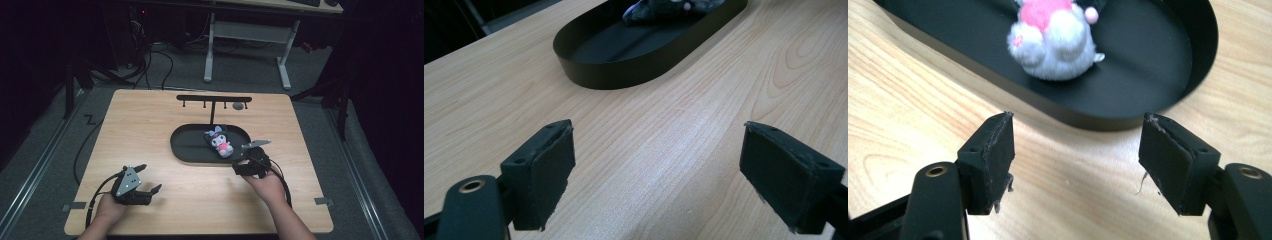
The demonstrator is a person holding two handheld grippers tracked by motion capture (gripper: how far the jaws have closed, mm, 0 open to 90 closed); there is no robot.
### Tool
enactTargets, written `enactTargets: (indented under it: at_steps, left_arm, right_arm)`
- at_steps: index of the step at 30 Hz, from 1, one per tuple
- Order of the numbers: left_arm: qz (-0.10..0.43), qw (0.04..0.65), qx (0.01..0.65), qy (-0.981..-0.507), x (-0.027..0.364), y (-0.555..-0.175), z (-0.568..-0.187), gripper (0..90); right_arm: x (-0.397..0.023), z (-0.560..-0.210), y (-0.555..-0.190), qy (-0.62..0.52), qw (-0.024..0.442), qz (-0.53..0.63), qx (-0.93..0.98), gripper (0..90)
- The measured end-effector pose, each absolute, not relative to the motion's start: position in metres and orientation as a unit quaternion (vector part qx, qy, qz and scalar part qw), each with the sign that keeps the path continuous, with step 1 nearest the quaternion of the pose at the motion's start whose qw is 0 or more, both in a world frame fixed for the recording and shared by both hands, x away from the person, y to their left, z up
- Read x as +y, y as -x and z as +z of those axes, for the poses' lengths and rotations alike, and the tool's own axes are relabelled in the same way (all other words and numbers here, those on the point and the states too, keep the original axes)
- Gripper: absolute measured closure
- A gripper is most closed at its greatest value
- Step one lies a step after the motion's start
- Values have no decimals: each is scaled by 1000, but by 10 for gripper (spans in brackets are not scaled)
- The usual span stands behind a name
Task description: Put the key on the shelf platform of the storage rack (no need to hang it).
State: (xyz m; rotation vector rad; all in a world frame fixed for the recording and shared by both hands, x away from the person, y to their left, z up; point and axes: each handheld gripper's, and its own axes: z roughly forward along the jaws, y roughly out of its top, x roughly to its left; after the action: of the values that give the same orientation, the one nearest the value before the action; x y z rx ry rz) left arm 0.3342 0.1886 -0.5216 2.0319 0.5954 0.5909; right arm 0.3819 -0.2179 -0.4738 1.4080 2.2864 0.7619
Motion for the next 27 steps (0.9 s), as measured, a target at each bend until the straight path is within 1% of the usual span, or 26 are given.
enactTargets:
  at_steps: [5,8,10,14,19,20,22,23,24,25,27]
  left_arm:
    - [240,452,241,-825,188,-334,-522,154]
    - [241,451,240,-825,188,-334,-522,154]
    - [242,451,240,-825,188,-334,-522,154]
    - [242,450,240,-825,188,-333,-522,154]
    - [243,449,241,-825,187,-333,-522,154]
    - [245,448,242,-825,187,-333,-522,154]
    - [247,447,240,-826,186,-333,-522,154]
    - [246,444,237,-828,186,-334,-522,154]
    - [246,443,236,-829,185,-334,-522,154]
    - [245,442,235,-831,184,-334,-522,154]
    - [244,443,232,-831,184,-334,-522,154]
  right_arm:
    - [-229,-479,-362,-499,193,298,790,300]
    - [-233,-484,-349,-496,202,310,786,266]
    - [-234,-488,-339,-491,214,308,786,225]
    - [-235,-499,-320,-490,239,320,775,197]
    - [-242,-507,-292,-490,252,358,754,194]
    - [-244,-512,-285,-490,260,372,744,196]
    - [-248,-524,-270,-485,283,400,724,229]
    - [-249,-524,-270,-488,273,397,728,213]
    - [-250,-522,-271,-488,272,398,728,194]
    - [-252,-521,-272,-487,284,402,722,202]
    - [-253,-522,-274,-496,283,408,713,202]
